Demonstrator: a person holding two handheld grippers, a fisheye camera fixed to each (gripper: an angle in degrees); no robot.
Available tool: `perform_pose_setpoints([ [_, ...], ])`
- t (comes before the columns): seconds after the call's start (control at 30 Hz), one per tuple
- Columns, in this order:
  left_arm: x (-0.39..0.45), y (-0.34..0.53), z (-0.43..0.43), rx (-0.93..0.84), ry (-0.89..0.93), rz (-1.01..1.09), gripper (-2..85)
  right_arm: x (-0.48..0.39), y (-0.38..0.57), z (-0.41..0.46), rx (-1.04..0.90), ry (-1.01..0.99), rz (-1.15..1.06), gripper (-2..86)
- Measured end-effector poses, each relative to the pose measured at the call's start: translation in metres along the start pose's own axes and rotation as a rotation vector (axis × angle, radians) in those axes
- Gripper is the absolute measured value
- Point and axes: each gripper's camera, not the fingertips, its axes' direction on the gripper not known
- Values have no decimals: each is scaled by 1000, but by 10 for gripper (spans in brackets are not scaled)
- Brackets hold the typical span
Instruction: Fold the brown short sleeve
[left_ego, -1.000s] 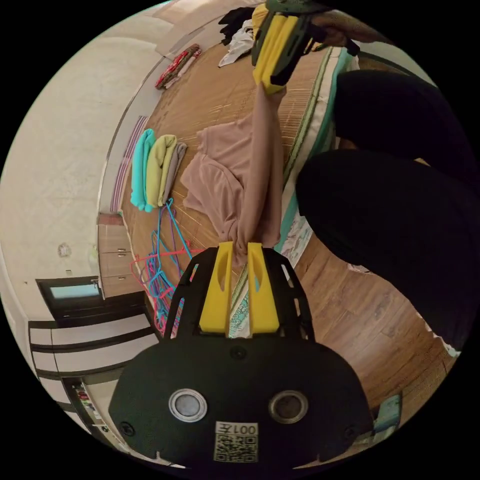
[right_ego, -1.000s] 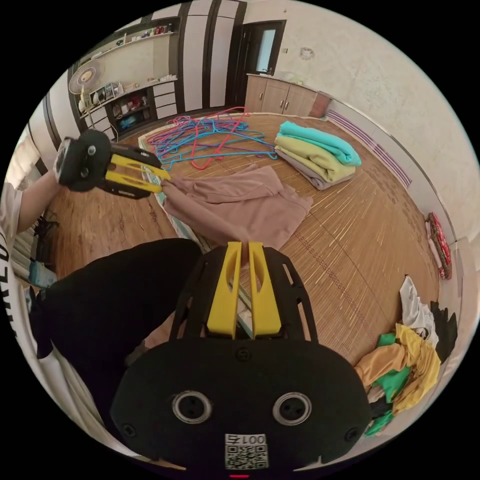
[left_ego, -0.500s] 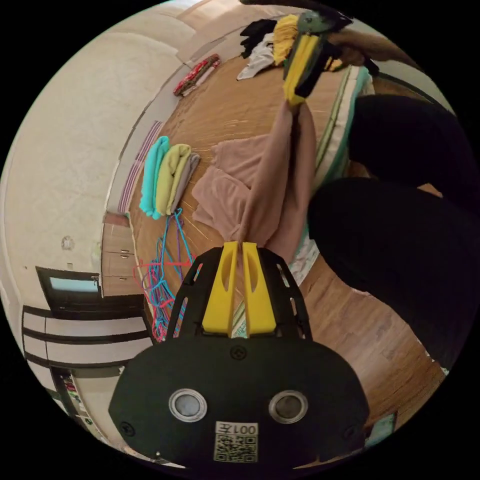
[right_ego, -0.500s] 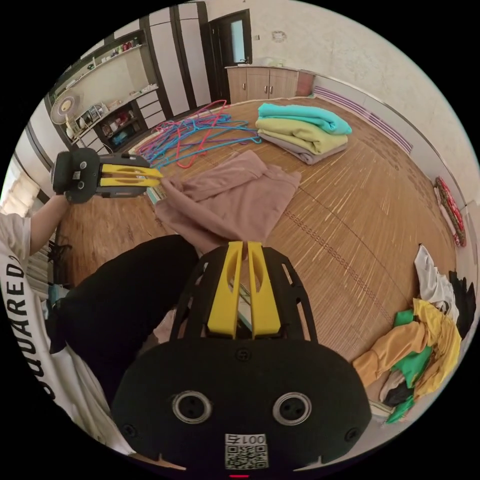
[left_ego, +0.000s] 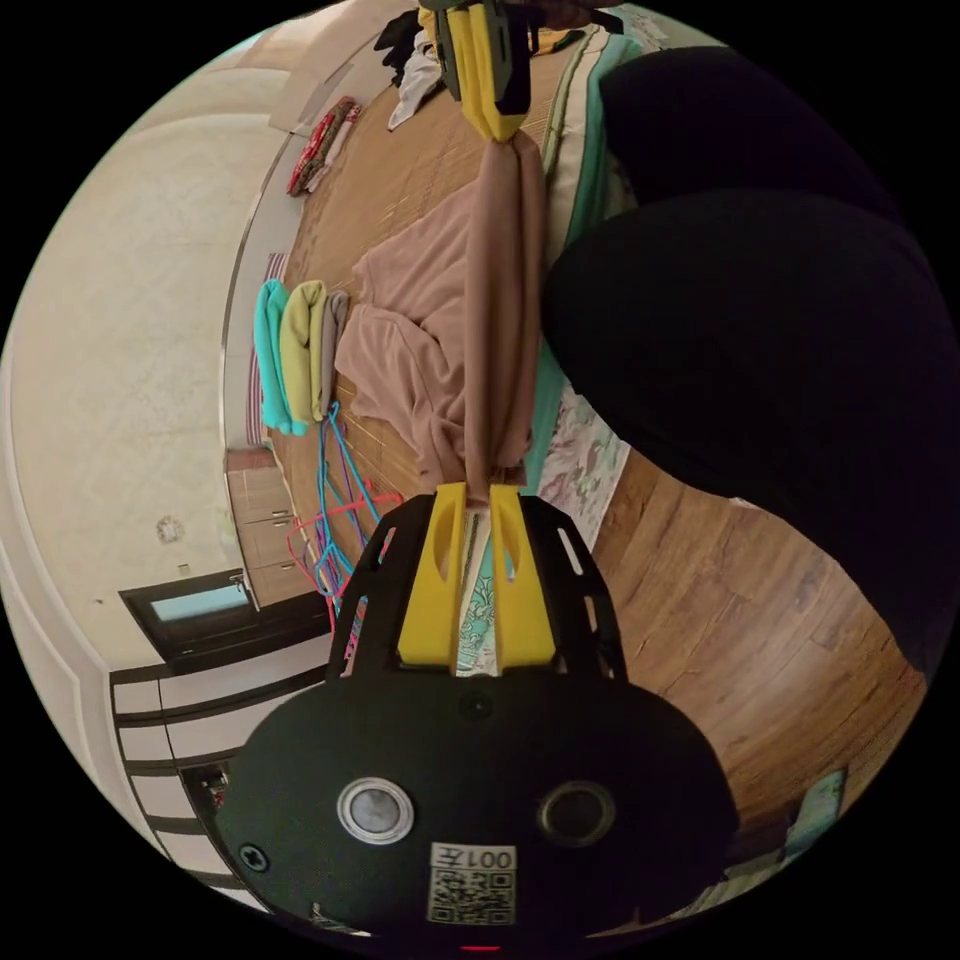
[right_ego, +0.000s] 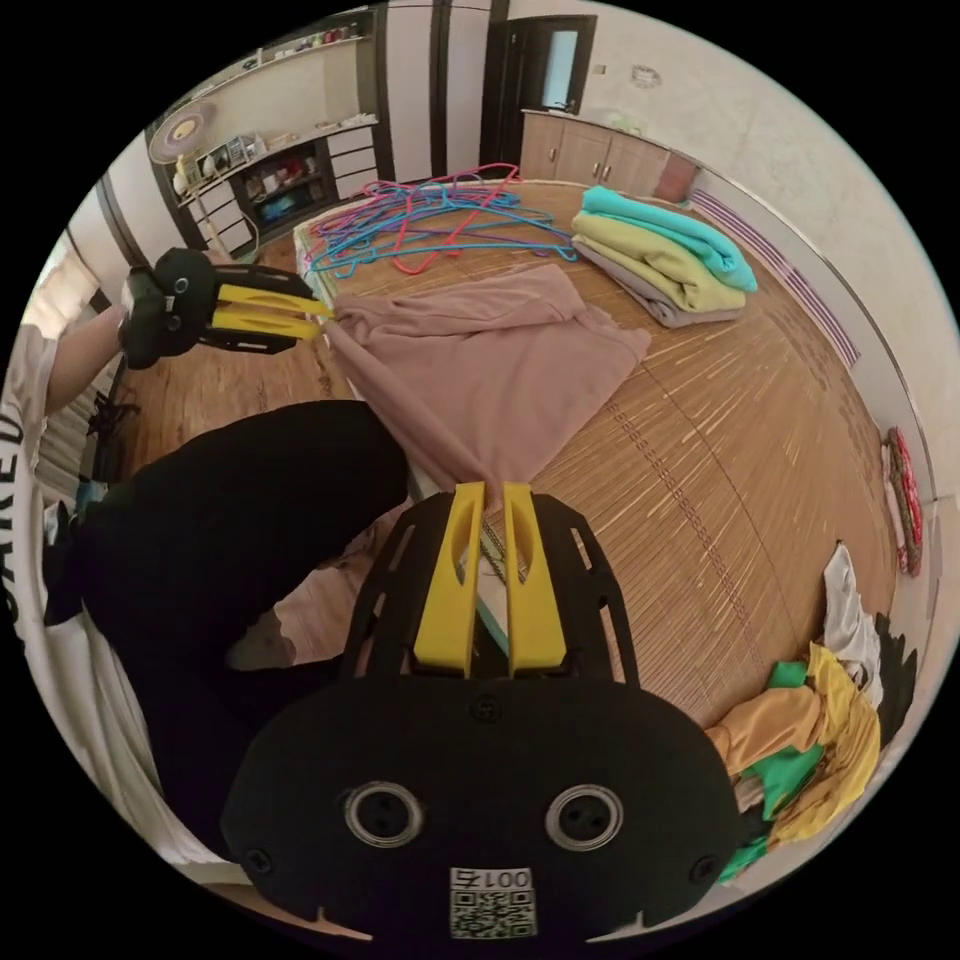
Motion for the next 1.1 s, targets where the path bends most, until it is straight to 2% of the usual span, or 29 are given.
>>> perform_pose_setpoints([
  [0.13, 1, -3, -21, 60, 23, 7, 56, -11, -4, 2, -42, -3, -96, 90],
  [0.23, 6, -10, -18, 23, -40, 9, 88, -20, -8, 12, -106, 71, -166, 107],
  [0.43, 3, -19, -9, -18, -144, -27, 79, -31, -16, 21, -158, 159, -265, 90],
  [0.53, -25, -13, -17, -1, -51, -126, 63, -24, -16, 11, -165, 107, -256, 54],
  [0.7, -62, 2, -34, 5, 51, -143, 43, -3, -13, -20, -108, -24, -173, 30],
  [0.87, -121, 30, -89, 144, 150, -265, 36, 22, -4, -83, 32, -34, -64, 25],
  [1.03, -218, 69, -164, 418, 241, -417, 27, 38, 10, -186, 234, 89, -26, 22],
  [1.1, -253, 66, -173, 469, 267, -430, 23, 52, 6, -205, 263, 132, -16, 22],
])
